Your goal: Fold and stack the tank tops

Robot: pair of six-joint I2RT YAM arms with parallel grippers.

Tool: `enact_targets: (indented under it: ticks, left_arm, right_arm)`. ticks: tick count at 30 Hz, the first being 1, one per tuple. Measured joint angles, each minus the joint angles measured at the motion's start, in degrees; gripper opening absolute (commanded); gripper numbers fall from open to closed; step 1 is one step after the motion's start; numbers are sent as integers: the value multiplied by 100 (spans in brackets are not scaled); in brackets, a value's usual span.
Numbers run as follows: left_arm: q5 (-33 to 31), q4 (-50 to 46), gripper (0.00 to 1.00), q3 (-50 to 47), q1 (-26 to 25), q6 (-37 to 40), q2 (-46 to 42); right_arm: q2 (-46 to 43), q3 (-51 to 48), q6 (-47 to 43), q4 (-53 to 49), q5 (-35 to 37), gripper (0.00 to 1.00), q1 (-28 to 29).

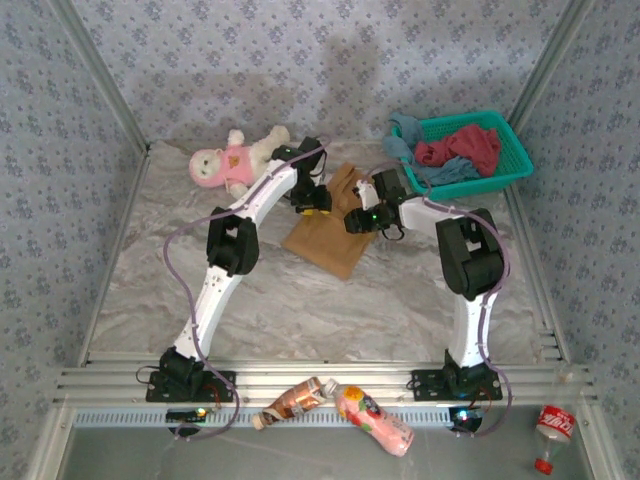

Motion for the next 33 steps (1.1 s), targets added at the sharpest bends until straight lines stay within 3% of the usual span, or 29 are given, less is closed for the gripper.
enact_targets:
  ticks: [4,12,17,29,33]
  left_arm:
    - [-225,-72,51,-522,0,105,-385]
    - [-289,155,52,-3259,35,96,-2350]
    - [-35,546,52,-4489,87,-57,-2844]
    - [-2,1333,50,-5117,160,-345,-2721]
    - [-17,1368,43,-5115,181,-400,-2677]
  right_arm:
    - [-616,-614,-271,367,111,54,153]
    - [-1526,-1904,-1010,828,315,61,1165]
    - [-1659,-2415,-1408,1119,885,62,1727]
    - [-1587,-2597,-2240,1429,2061,55,2234]
    - [-1453,-2592,-2260,1497,2334,47,2376]
